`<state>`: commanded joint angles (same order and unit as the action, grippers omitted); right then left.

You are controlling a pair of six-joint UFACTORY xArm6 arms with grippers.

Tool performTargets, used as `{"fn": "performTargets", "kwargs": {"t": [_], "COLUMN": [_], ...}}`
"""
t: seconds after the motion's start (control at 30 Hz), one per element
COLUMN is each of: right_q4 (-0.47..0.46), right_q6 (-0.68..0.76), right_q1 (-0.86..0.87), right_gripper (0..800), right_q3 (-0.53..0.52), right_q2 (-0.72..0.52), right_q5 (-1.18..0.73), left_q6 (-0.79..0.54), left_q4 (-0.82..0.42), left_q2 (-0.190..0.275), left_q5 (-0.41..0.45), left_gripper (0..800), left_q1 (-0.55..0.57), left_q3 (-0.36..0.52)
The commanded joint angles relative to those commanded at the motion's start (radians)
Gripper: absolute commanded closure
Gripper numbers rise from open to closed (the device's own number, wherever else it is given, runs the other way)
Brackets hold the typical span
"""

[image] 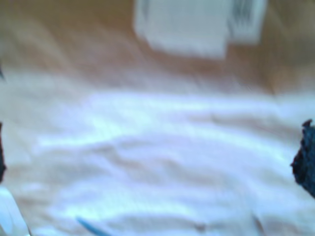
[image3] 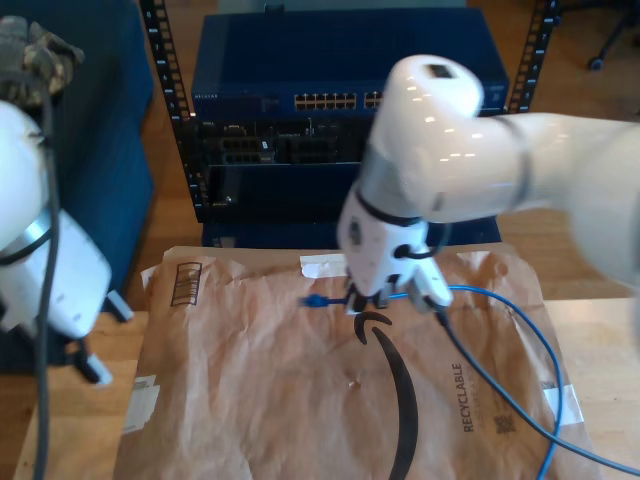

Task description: Grab the cable and plug it in

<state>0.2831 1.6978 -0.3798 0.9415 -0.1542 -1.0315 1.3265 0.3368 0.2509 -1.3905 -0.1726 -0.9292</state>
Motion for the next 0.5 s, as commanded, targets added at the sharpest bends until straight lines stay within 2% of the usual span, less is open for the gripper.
{"fn": "performTargets", "kwargs": {"t": [0.1,0.23,0.4,0.5], "right_q4": [0.051,0.118,0.235,0.319], "right_q6": [0.0,0.0,0.0,0.002], "right_q1": [0.072,0.144,0.153,0.175], "right_gripper": [773,773,771,768], "right_q3": [-0.04,-0.08,-0.091,-0.091], "right_q2": [-0.075,-0.153,-0.204,-0.235], "right_q5": [-0.055,-0.103,-0.138,-0.14], "left_q6": [0.006,0.046,0.104,0.12], "left_q4": [0.087,0.193,0.299,0.368], "left_q2": [-0.044,-0.058,-0.061,-0.095], "left_q5": [-0.002,-0.002,-0.002,-0.003], "left_gripper": [0,0,0,0], "left_q1": [0.035,0.1,0.207,0.238], "left_q3": [-0.066,-0.141,-0.18,-0.204]}}
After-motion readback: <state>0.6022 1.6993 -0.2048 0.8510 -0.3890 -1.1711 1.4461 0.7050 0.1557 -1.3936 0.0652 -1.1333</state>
